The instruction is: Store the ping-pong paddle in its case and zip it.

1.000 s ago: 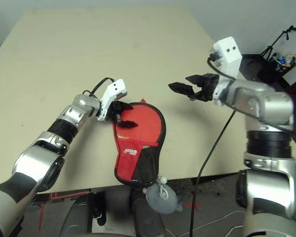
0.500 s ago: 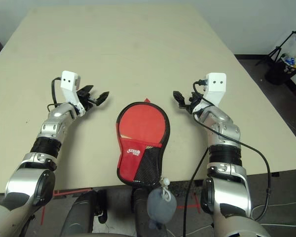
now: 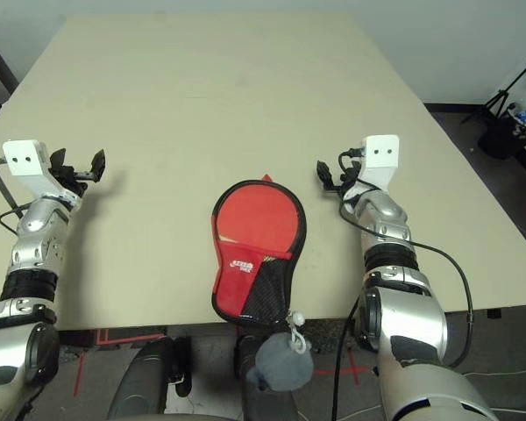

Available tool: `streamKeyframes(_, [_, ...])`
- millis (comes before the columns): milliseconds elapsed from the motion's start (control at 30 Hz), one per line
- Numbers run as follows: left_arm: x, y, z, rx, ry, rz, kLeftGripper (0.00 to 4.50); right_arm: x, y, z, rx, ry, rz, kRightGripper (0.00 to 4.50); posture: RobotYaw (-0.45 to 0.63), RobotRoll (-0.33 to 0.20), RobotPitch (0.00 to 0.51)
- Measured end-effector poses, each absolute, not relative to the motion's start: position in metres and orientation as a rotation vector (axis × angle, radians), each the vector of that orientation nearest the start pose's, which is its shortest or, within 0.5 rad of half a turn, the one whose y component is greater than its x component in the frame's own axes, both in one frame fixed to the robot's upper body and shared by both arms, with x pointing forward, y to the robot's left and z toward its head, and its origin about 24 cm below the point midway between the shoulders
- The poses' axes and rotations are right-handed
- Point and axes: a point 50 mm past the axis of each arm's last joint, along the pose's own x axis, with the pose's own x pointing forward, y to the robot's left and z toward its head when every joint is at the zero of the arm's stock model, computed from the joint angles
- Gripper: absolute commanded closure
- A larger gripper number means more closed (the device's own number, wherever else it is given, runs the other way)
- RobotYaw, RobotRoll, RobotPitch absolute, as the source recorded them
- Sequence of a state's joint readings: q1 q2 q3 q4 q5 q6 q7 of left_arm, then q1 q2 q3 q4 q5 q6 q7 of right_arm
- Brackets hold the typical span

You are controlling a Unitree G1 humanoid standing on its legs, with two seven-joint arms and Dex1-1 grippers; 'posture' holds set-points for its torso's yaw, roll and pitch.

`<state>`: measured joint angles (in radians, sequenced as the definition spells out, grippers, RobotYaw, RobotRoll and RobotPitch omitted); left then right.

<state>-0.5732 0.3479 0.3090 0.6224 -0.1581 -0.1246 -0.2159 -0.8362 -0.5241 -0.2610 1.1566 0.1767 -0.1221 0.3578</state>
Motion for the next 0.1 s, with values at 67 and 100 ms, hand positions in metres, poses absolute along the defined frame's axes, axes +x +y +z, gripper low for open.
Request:
streamKeyframes(67, [0.3453, 0.2642, 0.1121, 0.04, -0.152, 0.092, 0.0, 0.3669, -0.2988, 0.1062, -0.023, 0.092, -0.047, 0.03, -0.06, 0.0, 0.17])
streamKeyframes(100, [0.3453, 0.2643, 0.1127, 0.039, -0.155, 0.095, 0.0, 0.3666, -0.2991, 0.1052, -0.022, 0.095, -0.048, 0.03, -0.07, 0.0, 0.17])
